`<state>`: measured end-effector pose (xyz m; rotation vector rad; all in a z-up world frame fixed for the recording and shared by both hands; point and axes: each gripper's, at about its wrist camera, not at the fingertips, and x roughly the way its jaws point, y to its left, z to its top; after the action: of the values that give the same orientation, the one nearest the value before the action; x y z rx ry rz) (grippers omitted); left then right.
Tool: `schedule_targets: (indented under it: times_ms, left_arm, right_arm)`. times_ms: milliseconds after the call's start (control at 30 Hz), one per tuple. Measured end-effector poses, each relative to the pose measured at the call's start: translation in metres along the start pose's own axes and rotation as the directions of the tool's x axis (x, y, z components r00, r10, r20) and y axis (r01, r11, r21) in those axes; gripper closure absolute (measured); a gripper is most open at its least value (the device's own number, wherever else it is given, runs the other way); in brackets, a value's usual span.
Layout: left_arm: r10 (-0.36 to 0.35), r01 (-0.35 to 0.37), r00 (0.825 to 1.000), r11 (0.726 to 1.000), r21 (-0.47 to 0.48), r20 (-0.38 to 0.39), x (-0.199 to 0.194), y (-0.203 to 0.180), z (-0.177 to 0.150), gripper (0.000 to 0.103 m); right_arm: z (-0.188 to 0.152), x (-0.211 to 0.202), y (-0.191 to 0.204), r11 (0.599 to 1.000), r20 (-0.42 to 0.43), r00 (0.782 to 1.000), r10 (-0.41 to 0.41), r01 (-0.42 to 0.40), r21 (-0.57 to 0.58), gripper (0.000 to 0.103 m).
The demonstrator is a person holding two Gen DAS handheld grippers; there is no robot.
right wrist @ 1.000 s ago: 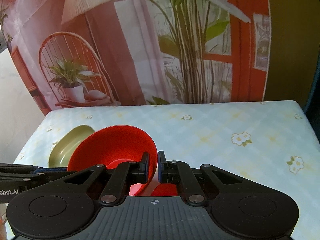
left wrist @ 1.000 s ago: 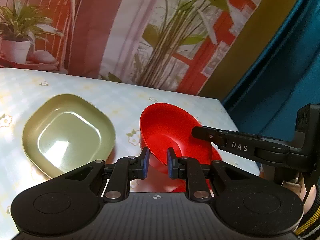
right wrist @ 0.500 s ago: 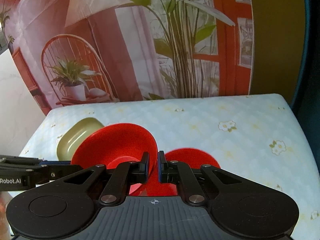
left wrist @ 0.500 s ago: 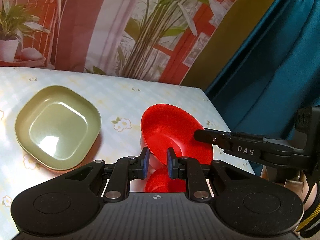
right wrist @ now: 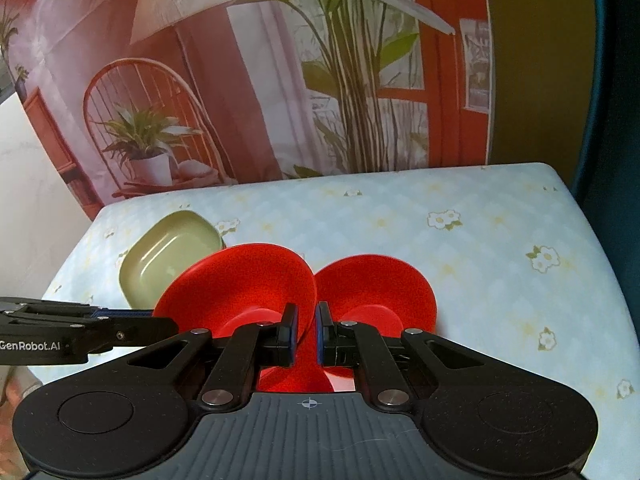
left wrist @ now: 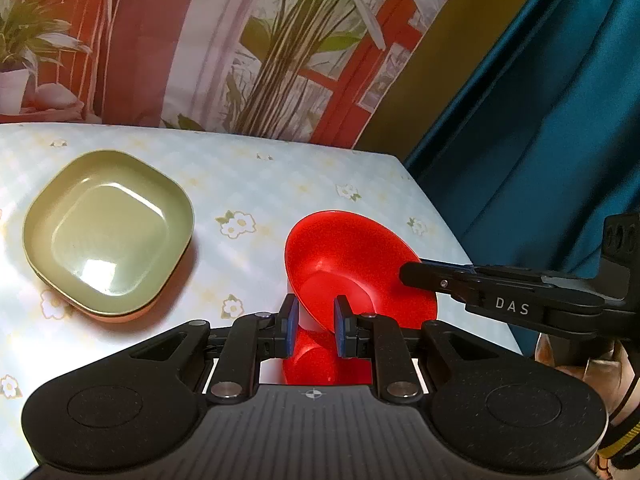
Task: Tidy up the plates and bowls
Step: 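Lift the red bowl with the left tool off the table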
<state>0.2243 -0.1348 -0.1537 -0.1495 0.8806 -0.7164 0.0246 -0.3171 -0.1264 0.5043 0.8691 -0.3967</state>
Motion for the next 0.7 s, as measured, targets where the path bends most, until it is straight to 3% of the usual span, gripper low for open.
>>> schedule_targets:
  times_ms: [700]
  left_arm:
    - [0.016, -0.011, 0.997, 0.998, 0.067, -0.07, 0.005, -0.009, -0.026, 0.083]
  right_arm:
    - [-0.041, -0.012, -0.01, 0.999, -0.05, 0.999, 0.013, -0.011, 0.038, 0.094]
